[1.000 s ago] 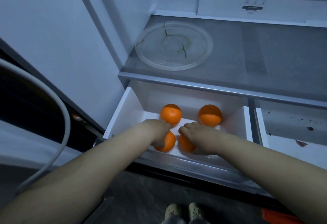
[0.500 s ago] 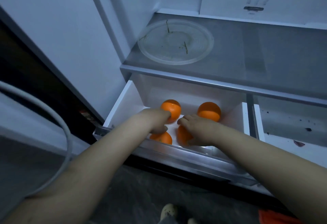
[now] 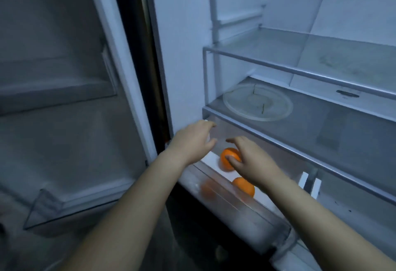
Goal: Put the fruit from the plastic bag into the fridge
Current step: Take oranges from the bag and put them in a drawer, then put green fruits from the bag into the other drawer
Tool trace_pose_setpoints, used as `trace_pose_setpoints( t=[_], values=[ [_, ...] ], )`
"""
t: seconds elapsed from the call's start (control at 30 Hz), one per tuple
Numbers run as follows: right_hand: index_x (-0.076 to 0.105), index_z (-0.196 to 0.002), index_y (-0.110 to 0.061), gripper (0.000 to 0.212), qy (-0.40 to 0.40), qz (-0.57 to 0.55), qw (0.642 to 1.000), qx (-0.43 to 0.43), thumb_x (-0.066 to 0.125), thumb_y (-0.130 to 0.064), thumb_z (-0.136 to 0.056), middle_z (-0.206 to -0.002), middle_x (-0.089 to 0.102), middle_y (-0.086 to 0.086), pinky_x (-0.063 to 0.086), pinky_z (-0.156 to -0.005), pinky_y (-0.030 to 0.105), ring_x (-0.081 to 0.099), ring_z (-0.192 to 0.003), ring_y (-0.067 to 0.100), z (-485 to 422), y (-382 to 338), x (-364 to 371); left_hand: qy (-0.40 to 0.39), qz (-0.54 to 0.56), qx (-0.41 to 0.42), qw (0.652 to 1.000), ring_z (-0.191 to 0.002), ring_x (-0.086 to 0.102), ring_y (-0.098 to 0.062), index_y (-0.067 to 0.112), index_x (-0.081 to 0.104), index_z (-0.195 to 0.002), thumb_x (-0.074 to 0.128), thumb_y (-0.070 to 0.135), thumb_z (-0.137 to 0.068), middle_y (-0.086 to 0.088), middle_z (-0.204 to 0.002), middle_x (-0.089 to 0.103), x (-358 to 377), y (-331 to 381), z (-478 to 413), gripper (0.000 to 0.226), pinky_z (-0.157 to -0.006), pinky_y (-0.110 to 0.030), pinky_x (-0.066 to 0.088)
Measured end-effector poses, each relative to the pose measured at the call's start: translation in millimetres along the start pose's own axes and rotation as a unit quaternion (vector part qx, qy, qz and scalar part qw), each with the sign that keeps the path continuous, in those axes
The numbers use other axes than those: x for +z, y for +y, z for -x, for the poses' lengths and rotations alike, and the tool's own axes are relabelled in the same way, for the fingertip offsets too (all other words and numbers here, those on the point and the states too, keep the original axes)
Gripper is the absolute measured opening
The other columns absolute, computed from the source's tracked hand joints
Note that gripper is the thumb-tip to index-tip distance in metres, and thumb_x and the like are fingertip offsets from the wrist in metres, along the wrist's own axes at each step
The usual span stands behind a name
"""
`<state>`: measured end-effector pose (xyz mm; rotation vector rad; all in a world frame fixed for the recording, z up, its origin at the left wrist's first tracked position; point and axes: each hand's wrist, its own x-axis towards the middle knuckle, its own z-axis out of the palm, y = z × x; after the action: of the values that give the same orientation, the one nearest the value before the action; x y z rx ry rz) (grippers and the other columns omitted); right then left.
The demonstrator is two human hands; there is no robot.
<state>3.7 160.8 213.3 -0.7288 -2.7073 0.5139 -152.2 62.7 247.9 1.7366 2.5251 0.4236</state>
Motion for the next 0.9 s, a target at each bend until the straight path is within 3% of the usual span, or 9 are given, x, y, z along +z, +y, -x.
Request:
trace_pose_setpoints(
  t=[0.2, 0.33, 0.5, 0.8, 0.9],
  values=[
    [0.043, -0.132, -0.019, 0.046, 0.046, -0.007, 0.993, -0.105, 0.053, -0.035, -0.091, -0.134, 0.049, -0.003, 0.041, -0.087, 0.03, 0.045, -0.123, 0.015, 7, -65, -9, 0.074, -0.005, -0.07, 0.995, -0.116, 0.051, -0.019, 0.026, 0.041, -0.137, 0.046, 0.038, -0.093, 0.003, -0.136, 0.047, -37, -1, 70, 0.046, -0.091, -0.037, 0.044],
    [0.044, -0.131, -0.019, 0.045, 0.046, -0.003, 0.982, -0.185, 0.053, -0.036, -0.091, -0.13, 0.052, -0.001, 0.037, -0.081, 0.024, 0.049, -0.117, 0.017, 12, -109, -3, 0.102, -0.044, -0.118, 0.987, -0.124, 0.045, -0.021, 0.024, 0.038, -0.139, 0.043, 0.039, -0.094, 0.002, -0.139, 0.044, -61, -16, 123, 0.048, -0.094, -0.037, 0.039],
    [0.041, -0.136, -0.016, 0.051, 0.008, -0.025, 0.96, -0.278, 0.053, -0.035, -0.091, -0.131, 0.049, 0.002, 0.04, -0.091, 0.03, 0.05, -0.117, 0.021, 14, -179, 15, 0.119, -0.094, -0.187, 0.971, -0.128, 0.04, -0.019, 0.026, 0.033, -0.142, 0.04, 0.043, -0.096, 0.004, -0.144, 0.039, -90, -46, 202, 0.05, -0.099, -0.036, 0.036],
    [0.032, -0.141, -0.023, 0.05, -0.061, -0.058, 0.909, -0.409, 0.043, -0.041, -0.096, -0.144, 0.039, -0.002, 0.038, -0.1, 0.031, 0.041, -0.127, 0.015, 35, -332, 60, 0.147, -0.164, -0.352, 0.91, -0.131, 0.04, -0.018, 0.026, 0.039, -0.139, 0.042, 0.05, -0.093, 0.005, -0.144, 0.041, -128, -110, 362, 0.053, -0.104, -0.036, 0.034],
    [0.037, -0.139, -0.022, 0.049, -0.073, -0.075, 0.896, -0.432, 0.044, -0.042, -0.095, -0.138, 0.045, -0.001, 0.042, -0.094, 0.03, 0.048, -0.12, 0.015, 43, -384, 78, 0.163, -0.172, -0.411, 0.88, -0.131, 0.041, -0.017, 0.026, 0.043, -0.137, 0.037, 0.056, -0.09, 0.004, -0.143, 0.044, -141, -138, 417, 0.056, -0.103, -0.035, 0.034]
  ],
)
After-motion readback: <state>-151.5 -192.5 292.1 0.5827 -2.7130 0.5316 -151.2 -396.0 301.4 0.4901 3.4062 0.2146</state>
